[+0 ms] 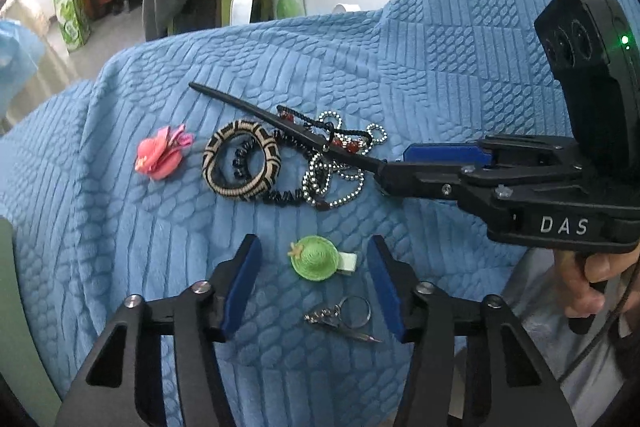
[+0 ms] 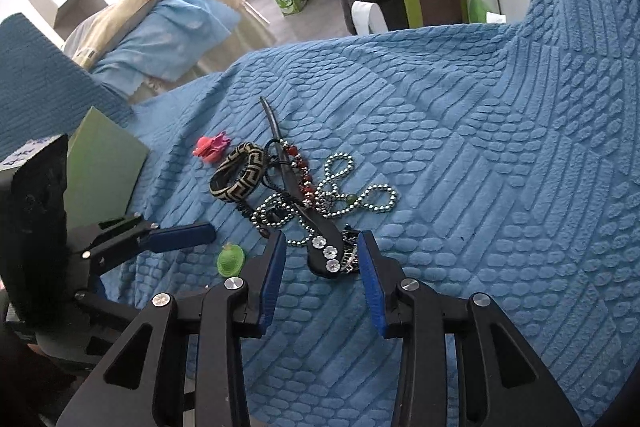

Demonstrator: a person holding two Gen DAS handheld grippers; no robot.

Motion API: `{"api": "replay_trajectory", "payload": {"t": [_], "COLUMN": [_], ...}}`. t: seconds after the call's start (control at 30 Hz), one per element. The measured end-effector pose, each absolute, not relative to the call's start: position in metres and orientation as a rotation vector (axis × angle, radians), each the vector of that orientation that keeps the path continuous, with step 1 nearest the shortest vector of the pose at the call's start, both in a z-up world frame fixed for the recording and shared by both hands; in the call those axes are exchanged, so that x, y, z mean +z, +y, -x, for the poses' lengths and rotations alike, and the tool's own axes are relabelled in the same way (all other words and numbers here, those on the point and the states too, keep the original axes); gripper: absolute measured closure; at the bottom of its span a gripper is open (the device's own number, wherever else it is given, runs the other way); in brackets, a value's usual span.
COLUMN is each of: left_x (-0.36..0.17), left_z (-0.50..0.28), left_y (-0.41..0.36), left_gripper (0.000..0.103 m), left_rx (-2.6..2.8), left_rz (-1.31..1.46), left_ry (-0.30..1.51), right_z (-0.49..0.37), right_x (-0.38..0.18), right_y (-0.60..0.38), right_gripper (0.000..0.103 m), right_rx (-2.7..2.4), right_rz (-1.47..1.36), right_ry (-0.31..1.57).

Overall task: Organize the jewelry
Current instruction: 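Lower the right tool onto the black hairpin and close on it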

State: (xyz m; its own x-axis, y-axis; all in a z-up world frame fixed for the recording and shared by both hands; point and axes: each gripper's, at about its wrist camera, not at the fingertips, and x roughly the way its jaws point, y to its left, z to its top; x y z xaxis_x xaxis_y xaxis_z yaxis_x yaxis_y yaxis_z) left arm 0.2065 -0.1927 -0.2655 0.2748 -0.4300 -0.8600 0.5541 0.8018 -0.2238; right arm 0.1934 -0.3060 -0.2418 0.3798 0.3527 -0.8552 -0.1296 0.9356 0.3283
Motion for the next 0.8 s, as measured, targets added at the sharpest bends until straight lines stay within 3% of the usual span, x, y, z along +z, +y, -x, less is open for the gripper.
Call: {"api": "replay_trajectory", "payload": {"t": [0.17,0.47,0.8], "left_x": [-0.267,-0.264,-0.240], "left_z": [-0.203,-0.199,-0.196], "left_y": [-0.199,-0.189,-0.150], "left_gripper": [0.067,0.068,0.068], "left_rx": [-0.678,-0.638,-0.567], "left_rz": [-0.176,-0.123,-0.013], "left_ry": [1.075,1.091,1.084], "right_z": [-0.194,-0.192,-0.175], "right_x": [-0.246,-0.250,-0.245], "right_y": [-0.307,-0.294,-0.283], "right_gripper": [0.072,0.084,0.084], "right_rx": [0.284,0.270,0.213], "right_rz": [-0.205,-0.112,-0.036], "right_ry": [1.152,1.161,1.170]}}
